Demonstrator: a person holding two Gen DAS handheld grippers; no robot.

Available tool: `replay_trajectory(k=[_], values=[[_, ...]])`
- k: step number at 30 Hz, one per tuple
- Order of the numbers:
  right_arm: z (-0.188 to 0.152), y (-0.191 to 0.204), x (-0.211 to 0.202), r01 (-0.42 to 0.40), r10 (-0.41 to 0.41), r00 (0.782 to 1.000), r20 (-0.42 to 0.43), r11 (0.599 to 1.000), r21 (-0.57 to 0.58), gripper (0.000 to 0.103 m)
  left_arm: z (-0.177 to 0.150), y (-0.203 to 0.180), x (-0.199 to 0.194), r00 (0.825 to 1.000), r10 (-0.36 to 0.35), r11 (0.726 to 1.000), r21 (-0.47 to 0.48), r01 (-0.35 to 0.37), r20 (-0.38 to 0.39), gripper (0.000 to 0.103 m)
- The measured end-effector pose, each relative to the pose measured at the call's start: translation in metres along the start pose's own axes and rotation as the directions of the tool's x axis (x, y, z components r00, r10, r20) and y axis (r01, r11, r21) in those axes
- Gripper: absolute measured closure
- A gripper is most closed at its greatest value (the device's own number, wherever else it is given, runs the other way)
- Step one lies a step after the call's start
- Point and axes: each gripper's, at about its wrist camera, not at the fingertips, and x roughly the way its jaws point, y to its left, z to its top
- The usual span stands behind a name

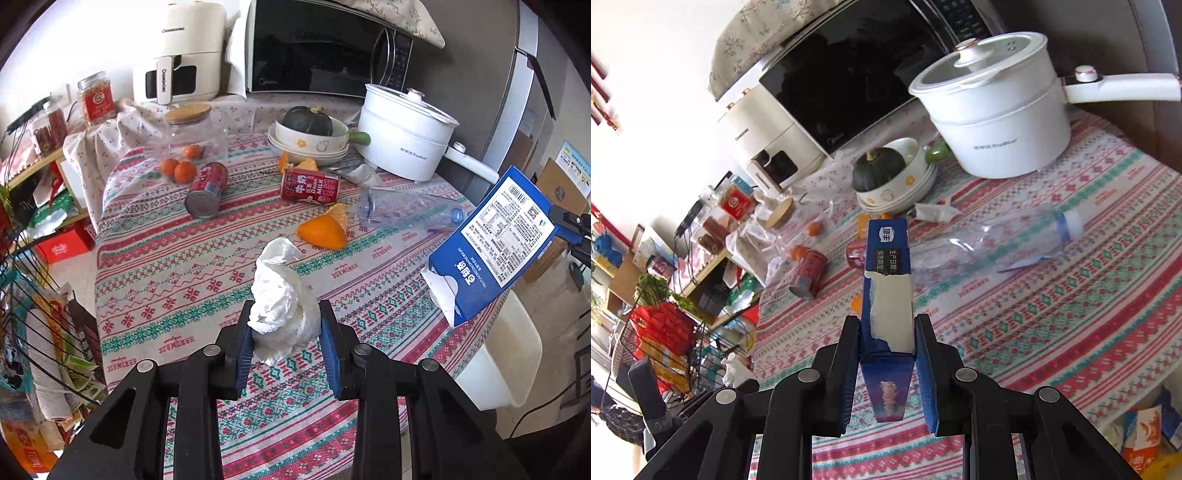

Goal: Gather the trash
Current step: 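Grasp the blue box with the right tool while the left tool holds the tissue, then carry the tissue and blue box over the white bin and open both tools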

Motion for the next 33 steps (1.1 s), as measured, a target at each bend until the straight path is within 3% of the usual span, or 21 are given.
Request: replay_trajectory(k=[22, 33], values=[[-0.017, -0.116, -0.125, 0.200, -0.205, 0.978, 0.035, 0.975, 0.099, 0.077, 0.005, -0.118, 0.029, 0.992, -0.110, 0.978, 0.172, 0.118, -0.057, 0.069], [-0.031, -0.157, -0.158, 0.230, -0.235, 0.972, 0.017, 0.960, 0.159, 0.077, 0.003, -0.164, 0.043, 0.979, -0.181, 0.960, 0.198, 0.196, -0.094, 0.069]])
